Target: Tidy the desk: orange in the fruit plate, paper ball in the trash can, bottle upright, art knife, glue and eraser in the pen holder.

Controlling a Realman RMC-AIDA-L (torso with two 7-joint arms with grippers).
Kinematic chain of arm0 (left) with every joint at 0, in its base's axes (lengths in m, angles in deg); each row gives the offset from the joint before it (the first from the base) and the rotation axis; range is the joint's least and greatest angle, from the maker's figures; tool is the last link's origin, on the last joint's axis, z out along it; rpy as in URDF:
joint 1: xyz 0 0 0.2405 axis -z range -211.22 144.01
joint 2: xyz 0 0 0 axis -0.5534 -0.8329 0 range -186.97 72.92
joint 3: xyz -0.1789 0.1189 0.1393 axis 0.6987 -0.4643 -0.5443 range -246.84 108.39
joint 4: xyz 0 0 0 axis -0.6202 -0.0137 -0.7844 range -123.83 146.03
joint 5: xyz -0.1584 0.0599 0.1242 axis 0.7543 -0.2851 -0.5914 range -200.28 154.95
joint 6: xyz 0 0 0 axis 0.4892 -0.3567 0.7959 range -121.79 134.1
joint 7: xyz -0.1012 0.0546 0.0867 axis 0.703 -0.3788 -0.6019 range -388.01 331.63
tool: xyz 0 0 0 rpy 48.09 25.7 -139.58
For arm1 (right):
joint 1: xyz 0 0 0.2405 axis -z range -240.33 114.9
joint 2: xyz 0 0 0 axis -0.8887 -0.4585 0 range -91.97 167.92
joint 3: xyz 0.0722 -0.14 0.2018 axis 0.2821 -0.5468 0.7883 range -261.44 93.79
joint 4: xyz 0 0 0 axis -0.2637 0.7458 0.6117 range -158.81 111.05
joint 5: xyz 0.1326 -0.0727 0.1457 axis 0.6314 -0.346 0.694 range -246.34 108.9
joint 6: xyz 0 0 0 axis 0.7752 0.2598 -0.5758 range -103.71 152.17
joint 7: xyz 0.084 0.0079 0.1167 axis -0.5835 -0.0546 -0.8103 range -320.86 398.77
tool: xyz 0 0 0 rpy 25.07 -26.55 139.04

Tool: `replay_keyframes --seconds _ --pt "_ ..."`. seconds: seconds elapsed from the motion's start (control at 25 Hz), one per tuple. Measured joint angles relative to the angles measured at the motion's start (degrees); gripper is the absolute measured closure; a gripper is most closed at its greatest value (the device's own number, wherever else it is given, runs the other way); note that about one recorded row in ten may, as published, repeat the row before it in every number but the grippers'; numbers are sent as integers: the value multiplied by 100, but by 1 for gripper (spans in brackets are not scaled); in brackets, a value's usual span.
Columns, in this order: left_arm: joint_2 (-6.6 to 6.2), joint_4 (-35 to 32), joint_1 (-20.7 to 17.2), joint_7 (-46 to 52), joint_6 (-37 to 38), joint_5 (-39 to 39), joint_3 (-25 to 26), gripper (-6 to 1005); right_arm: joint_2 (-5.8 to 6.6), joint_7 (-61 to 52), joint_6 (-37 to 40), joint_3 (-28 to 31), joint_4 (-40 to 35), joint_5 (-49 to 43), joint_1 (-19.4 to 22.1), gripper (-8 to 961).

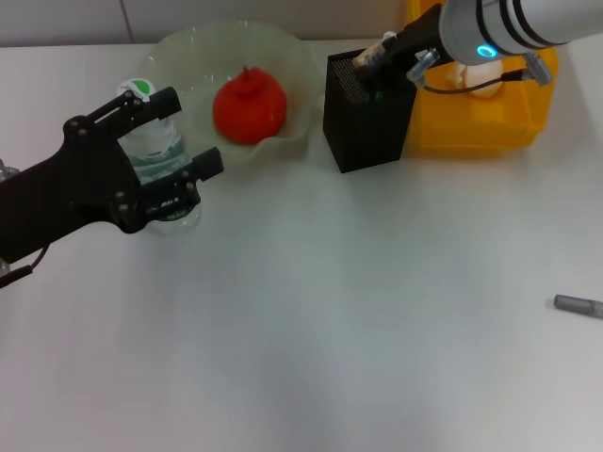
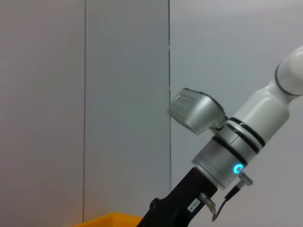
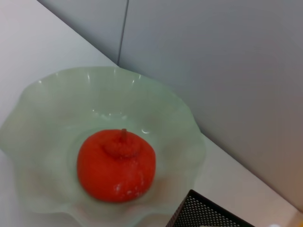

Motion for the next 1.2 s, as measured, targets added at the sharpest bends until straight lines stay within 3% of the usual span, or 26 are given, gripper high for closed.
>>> replay_keyframes --seconds 0.4,0.44,0.48,0.68,0.92,1.08,1.2 --pt "-136 19 -18 201 268 -212 38 197 10 -15 206 78 -59 13 15 404" --pt "-241 18 -11 422 555 -415 199 197 19 -8 508 118 -362 5 95 397" --pt "-253 18 -8 462 623 -458 236 197 19 -8 508 118 -362 5 95 389" --pt "-390 5 26 850 1487 -1196 868 197 35 162 1937 326 -1521 -10 347 381" --pt "-405 -11 37 989 1947 -2040 1302 197 36 422 3932 439 -2852 -21 494 380" --pt "-404 -19 47 991 2129 -2345 1339 197 41 854 5069 495 -3022 -43 476 381" --pt "-409 -4 47 991 2230 -2399 1341 197 42 1220 5451 500 -2943 -134 590 381"
